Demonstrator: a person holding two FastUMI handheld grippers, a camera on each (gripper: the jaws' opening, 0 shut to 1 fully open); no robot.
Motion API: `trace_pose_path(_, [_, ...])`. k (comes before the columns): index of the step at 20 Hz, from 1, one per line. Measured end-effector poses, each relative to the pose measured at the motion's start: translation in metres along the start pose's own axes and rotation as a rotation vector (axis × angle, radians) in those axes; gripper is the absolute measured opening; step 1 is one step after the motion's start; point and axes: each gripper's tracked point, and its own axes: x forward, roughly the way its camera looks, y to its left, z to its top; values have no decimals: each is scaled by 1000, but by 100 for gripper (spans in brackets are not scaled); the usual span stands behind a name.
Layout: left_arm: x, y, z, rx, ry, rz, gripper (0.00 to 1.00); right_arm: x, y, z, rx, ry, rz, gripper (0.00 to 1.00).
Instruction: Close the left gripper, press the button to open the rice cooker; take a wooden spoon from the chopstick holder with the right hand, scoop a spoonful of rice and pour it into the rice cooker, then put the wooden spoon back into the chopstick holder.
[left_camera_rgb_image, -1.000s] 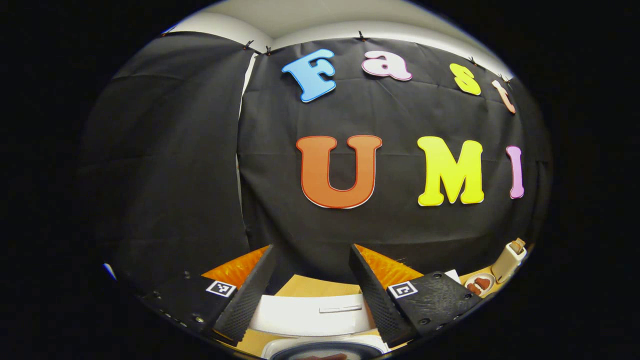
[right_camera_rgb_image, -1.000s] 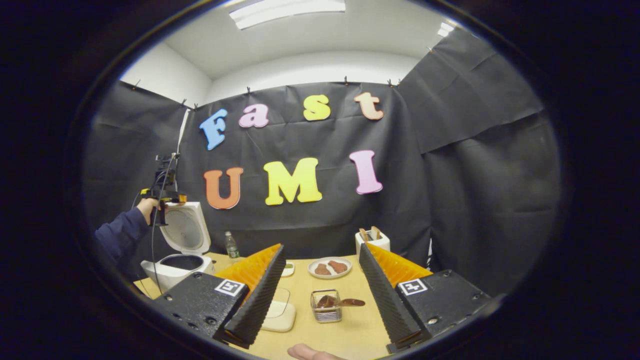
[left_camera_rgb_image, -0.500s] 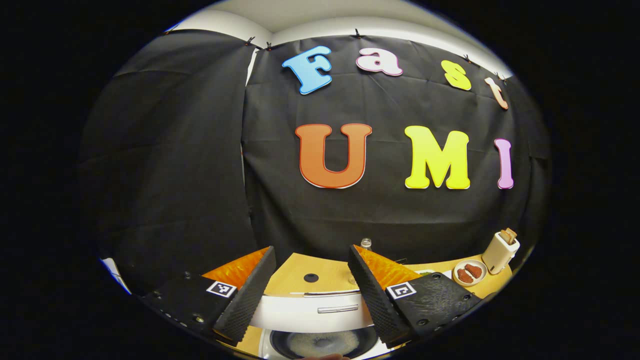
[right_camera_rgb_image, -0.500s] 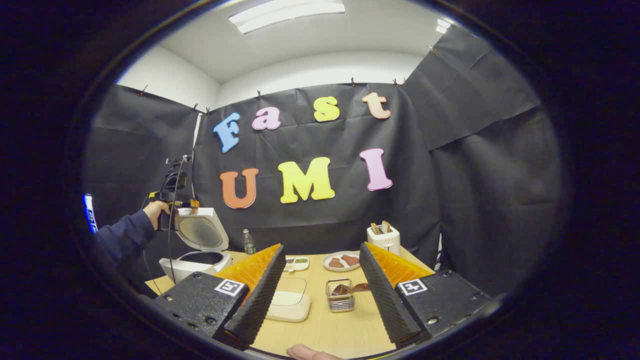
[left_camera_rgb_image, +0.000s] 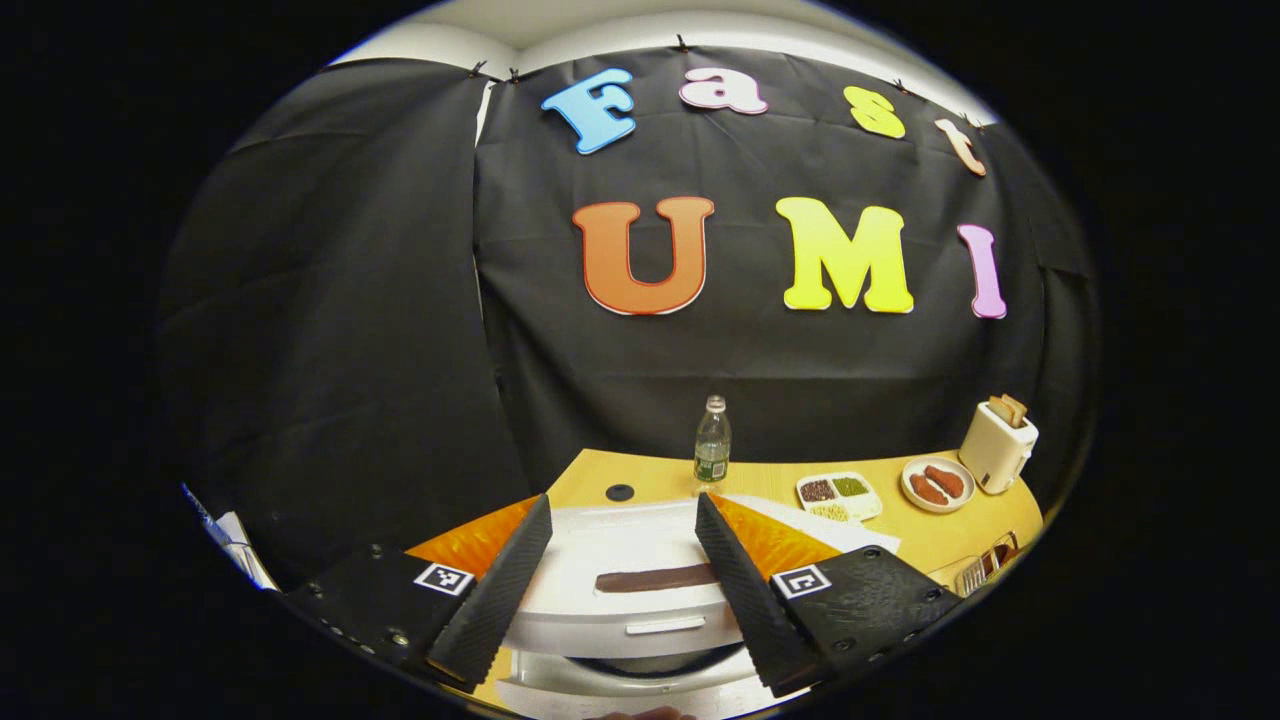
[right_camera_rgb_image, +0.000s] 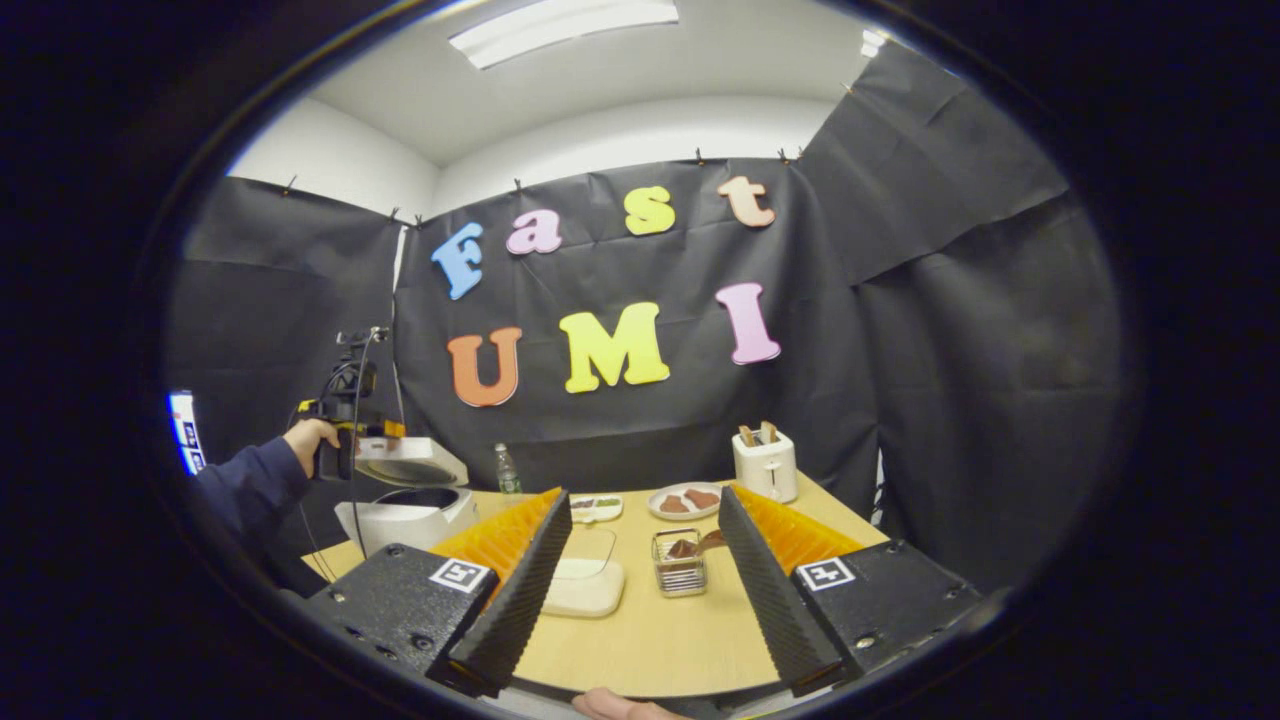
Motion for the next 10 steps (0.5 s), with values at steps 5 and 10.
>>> trace_pose_path(5, [-6, -3, -40, -46, 96, -21, 90, -24, 11, 10, -61, -34, -11, 96])
trace_pose_path(10, [-13, -5, -66, -57, 119, -30, 92, -40, 16, 15, -97, -25, -27, 96])
